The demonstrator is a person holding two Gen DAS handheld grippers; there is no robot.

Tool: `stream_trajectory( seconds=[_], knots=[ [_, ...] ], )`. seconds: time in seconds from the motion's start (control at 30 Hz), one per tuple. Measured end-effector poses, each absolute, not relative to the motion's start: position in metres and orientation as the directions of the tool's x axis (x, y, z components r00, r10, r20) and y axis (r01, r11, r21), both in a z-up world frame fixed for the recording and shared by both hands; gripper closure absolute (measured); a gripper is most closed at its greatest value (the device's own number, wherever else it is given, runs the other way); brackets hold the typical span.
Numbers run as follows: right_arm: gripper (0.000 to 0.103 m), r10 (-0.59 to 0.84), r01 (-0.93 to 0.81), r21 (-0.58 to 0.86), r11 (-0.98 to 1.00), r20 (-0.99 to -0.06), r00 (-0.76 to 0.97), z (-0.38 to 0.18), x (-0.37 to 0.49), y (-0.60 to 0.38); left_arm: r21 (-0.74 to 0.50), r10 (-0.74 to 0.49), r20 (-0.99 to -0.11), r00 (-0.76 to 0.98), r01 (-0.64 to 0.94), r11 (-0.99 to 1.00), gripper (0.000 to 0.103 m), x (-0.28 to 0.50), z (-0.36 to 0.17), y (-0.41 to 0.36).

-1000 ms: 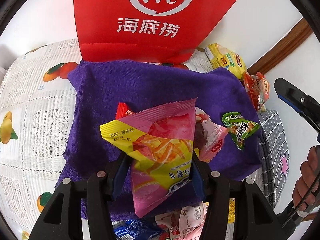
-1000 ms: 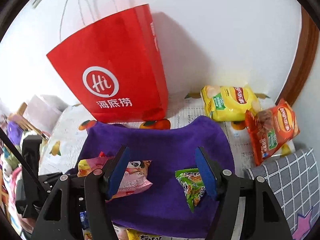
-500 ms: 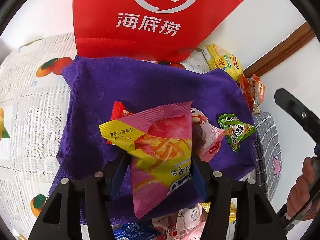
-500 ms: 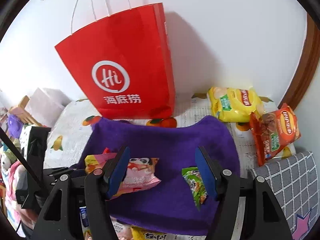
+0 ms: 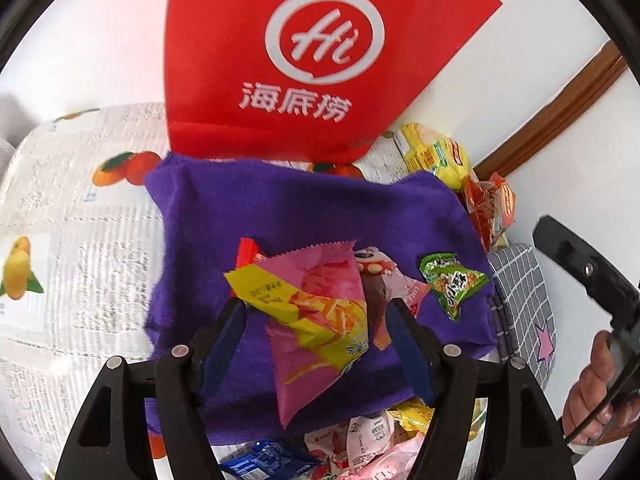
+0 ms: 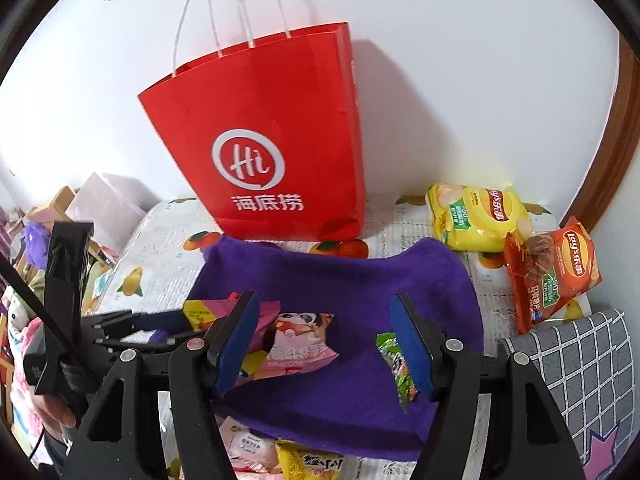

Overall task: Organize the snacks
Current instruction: 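Open both grippers to release the packets on the purple towel, then grasp the yellow triangular snack on the bed with the right gripper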

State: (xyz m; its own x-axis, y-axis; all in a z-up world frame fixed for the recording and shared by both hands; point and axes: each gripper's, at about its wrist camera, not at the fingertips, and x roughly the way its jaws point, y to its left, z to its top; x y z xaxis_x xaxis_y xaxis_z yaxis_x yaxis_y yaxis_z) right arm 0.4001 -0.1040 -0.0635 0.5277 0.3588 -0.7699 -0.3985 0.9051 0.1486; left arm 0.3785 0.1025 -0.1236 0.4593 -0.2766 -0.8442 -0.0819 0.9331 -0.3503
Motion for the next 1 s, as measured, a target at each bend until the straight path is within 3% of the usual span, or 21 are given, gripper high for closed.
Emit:
stream_trajectory(
  seconds=[0.2,0.57,0.8,0.93,1.0],
  knots=[
    [0.036,0.377,-0.409,0.175,0.896,-0.786,0.491,-0.074,0.375,-0.103,-0.327,-0.220,-0.828,0.516,-0.124,0.937,0.033,0.371,-0.103,0.118],
    [0.036,0.319,-0.326,0.199,0.924,-0.872,0.371,-0.148,0.303,-0.119,-0.363,-0.263,-0.799,0.540,-0.084,0.928,0.032,0.355,-0.079,0.113],
    [0.037,0.243,-0.270,0.157,0.950,-0.914,0.326,-0.187,0.304,-0.114,-0.380,-0.290,-0.782,0.551,-0.054,0.923,0.031,0.348,-0.067,0.108],
    [0.051,0.227,-0.246,0.151,0.957,-0.921,0.318,-0.202,0.307,-0.114,-0.381,-0.290,-0.778,0.558,-0.051,0.923,0.031,0.345,-0.062,0.109],
    [0.052,0.238,-0.234,0.164,0.958,-0.910,0.339,-0.199,0.302,-0.118,-0.378,-0.289,-0.777,0.559,-0.049,0.924,0.031,0.343,-0.060,0.109]
  ],
)
